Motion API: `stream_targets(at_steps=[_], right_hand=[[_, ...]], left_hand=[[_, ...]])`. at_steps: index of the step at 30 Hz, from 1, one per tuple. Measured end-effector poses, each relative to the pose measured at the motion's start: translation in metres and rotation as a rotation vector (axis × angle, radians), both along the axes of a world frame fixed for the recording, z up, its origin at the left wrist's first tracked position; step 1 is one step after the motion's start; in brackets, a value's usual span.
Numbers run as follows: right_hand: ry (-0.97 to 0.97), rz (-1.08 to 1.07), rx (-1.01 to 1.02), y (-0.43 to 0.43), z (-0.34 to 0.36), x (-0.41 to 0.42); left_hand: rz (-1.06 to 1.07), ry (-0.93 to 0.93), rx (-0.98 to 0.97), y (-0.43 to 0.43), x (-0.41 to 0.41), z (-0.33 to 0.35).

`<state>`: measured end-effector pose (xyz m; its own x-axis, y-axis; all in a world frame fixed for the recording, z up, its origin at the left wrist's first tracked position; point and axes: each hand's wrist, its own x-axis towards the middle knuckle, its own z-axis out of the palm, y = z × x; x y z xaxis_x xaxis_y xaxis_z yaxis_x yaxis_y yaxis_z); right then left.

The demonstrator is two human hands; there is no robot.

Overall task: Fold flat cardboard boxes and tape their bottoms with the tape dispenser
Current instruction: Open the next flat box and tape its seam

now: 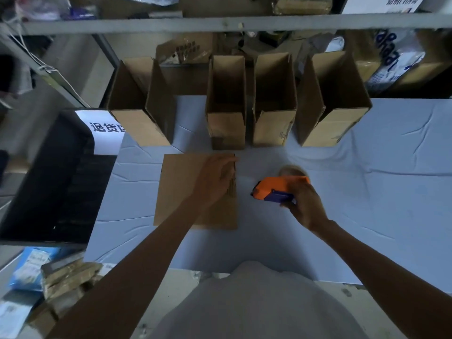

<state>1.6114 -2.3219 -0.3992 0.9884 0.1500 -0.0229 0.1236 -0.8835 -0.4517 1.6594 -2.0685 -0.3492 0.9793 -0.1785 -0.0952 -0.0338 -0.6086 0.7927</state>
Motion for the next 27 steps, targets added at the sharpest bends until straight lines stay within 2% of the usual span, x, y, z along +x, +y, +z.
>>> stream_targets(at_steps=[2, 8, 10, 13, 17, 22, 27], right_hand=[[-0.077, 0.030, 0.142, 0.002, 0.011, 0.005], [-0.260, 0.132, 0.320, 0.017, 0.061, 0.018], [-0.228, 0.147, 0.345, 0.019, 0.072, 0.019], [-0.056, 0.168, 0.318, 0.019, 0.086, 0.023], [0.104, 0.246, 0.213, 0.018, 0.100, 0.028], [0.172, 0.240, 0.166, 0.024, 0.105, 0.033], [0.091, 0.244, 0.157, 0.032, 0.107, 0.038]], left_hand=[[-0.012, 0.060, -0.163, -0.002, -0.005, 0.015], [-0.235, 0.101, -0.359, -0.015, -0.010, 0.058], [-0.187, 0.073, -0.302, -0.014, -0.011, 0.068], [-0.049, -0.001, -0.154, -0.009, -0.010, 0.077], [0.024, 0.020, -0.108, -0.006, -0.008, 0.075], [0.140, 0.133, -0.157, -0.003, -0.003, 0.067], [0.187, 0.198, -0.212, 0.003, 0.003, 0.065]])
